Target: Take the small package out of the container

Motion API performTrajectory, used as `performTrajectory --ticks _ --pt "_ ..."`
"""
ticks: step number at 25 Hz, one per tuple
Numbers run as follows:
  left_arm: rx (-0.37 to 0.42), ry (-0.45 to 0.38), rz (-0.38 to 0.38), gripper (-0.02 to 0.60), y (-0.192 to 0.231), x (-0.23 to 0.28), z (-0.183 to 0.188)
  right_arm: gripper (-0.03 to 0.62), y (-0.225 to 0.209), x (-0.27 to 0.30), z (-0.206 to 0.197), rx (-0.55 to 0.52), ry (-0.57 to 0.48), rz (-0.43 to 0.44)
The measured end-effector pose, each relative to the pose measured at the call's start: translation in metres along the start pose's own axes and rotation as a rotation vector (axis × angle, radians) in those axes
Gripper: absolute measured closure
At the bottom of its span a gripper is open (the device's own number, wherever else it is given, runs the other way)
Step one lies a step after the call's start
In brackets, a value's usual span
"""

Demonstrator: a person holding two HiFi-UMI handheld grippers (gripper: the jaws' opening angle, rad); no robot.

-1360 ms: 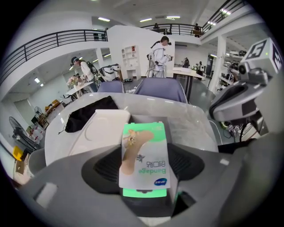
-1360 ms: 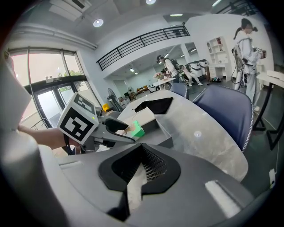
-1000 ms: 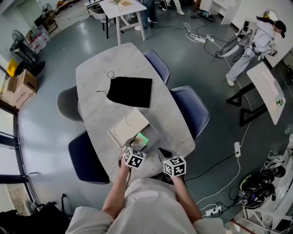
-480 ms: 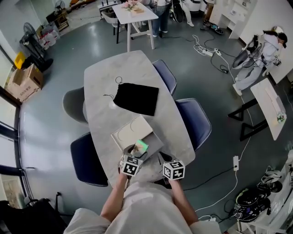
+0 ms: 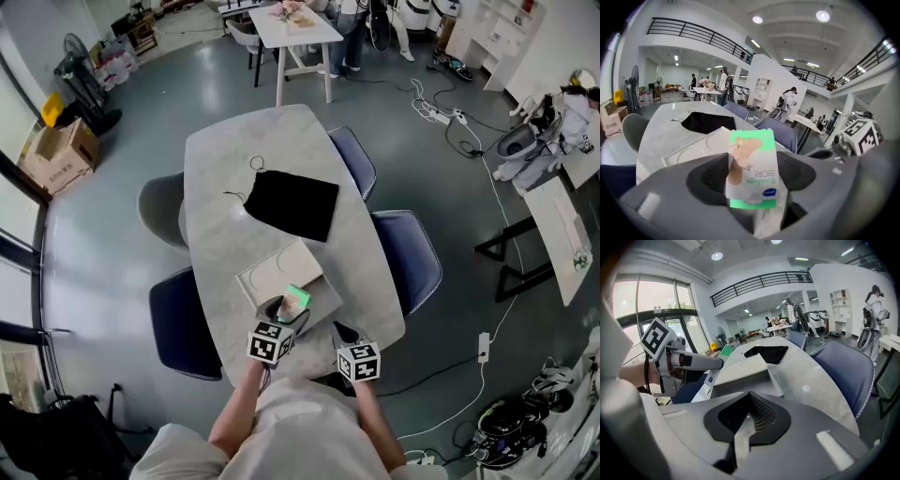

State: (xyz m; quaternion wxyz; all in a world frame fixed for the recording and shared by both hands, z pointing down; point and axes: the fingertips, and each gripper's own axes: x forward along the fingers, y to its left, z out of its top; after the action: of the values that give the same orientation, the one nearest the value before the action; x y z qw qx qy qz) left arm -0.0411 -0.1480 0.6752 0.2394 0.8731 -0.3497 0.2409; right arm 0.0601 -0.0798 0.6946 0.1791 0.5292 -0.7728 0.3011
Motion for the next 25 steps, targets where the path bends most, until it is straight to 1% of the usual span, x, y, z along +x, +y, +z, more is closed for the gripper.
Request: performTrajectory --ticks 3,6,9,11,14,15,18,21,25 --pt "-0.028 -0.006 -0.003 0.209 0.004 -0.002 -0.001 0.594 0.003 0.003 0.001 -0.012 0.0 0.006" --pt "-0.053 -0.007 0.002 0.209 0.011 -0.004 -0.001 0.594 0.008 0.008 0.006 -0.049 0.005 0.008" --pt "-0.074 -0.014 0.013 0.209 0.018 -0.009 0.0 0.594 0.014 0.012 0.013 -0.042 -0.005 0.026" --pt "-0.085 -0.029 0.014 0.209 0.021 -0.014 0.003 0.594 0.018 0.013 0.014 -0.035 -0.006 0.035" --pt "-0.105 -0.078 -0.01 0.209 0.021 -0.019 0.01 0.594 0.023 0.017 0.011 -0.062 0.01 0.041" --pt "-0.099 -0.084 -0.013 0.209 0.021 -0.019 0.012 0.594 0.024 0.018 0.011 -0.065 0.013 0.045" --pt "-0.063 -0.071 -0.008 0.209 0.02 -0.016 0.009 0.594 0.025 0.022 0.008 -0.052 0.024 0.056" --pt "-0.073 -0.078 -0.018 0.209 0.021 -0.014 0.007 0.594 0.023 0.025 0.009 -0.046 0.032 0.05" --pt "-0.033 -0.059 0.006 0.209 0.021 -0.015 0.008 0.595 0.02 0.023 0.014 -0.024 0.026 0.041"
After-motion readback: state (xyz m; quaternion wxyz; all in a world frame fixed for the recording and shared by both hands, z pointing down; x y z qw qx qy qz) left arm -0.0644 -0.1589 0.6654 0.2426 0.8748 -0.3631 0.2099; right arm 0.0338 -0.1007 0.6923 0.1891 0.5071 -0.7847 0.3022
